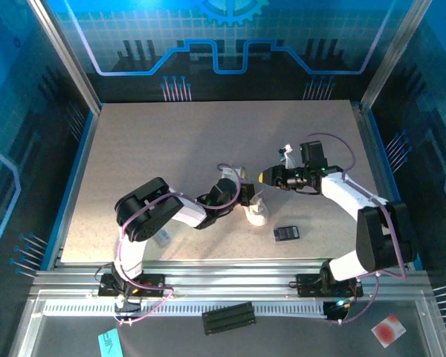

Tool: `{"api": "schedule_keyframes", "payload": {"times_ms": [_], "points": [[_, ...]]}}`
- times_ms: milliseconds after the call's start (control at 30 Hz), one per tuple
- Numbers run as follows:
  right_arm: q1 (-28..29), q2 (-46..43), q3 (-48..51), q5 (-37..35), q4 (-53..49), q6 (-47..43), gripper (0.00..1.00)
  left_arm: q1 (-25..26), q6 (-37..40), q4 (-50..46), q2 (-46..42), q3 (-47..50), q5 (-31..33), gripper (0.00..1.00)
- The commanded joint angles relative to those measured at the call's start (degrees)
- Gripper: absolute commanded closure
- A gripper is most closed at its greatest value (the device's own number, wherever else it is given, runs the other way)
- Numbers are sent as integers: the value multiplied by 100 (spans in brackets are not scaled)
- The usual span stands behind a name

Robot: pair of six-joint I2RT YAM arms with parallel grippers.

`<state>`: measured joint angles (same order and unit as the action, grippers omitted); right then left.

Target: Tie the shoes

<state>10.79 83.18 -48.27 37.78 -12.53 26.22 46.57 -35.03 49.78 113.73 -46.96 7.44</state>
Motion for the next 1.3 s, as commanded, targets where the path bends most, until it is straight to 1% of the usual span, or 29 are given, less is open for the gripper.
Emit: {"api": "schedule_keyframes", "payload": {"times_ms": [0,133,267,367,467,567,767,867,967,1067,1267], "points": [[-169,-309,301,-641,-253,-95,65,2,-172,-970,-114,-183,-565,100],[-186,-511,971,-748,160,30,74,2,-167,-1429,-133,-445,-770,100],[-217,-498,1558,-604,799,232,84,3,-198,-1790,-140,-629,-930,100],[-217,-366,1844,-397,1360,287,86,2,-246,-1966,-167,-653,-999,100],[-204,-139,1910,-211,1757,300,86,7,-307,-2015,-219,-637,-1085,100],[-200,76,1835,-55,1947,255,84,-3,-303,-2051,-272,-640,-1193,100],[-134,436,1613,179,2106,217,81,-12,-321,-1931,-317,-663,-1389,100],[-78,528,1584,237,2217,251,79,-20,-339,-1834,-291,-692,-1506,100],[-31,575,1581,279,2322,286,75,-37,-352,-1780,-264,-718,-1599,100],[-6,618,1550,330,2379,297,72,-58,-386,-1736,-236,-742,-1684,100],[36,782,1428,381,2414,298,70,-73,-459,-1603,-212,-709,-1846,100]]}}
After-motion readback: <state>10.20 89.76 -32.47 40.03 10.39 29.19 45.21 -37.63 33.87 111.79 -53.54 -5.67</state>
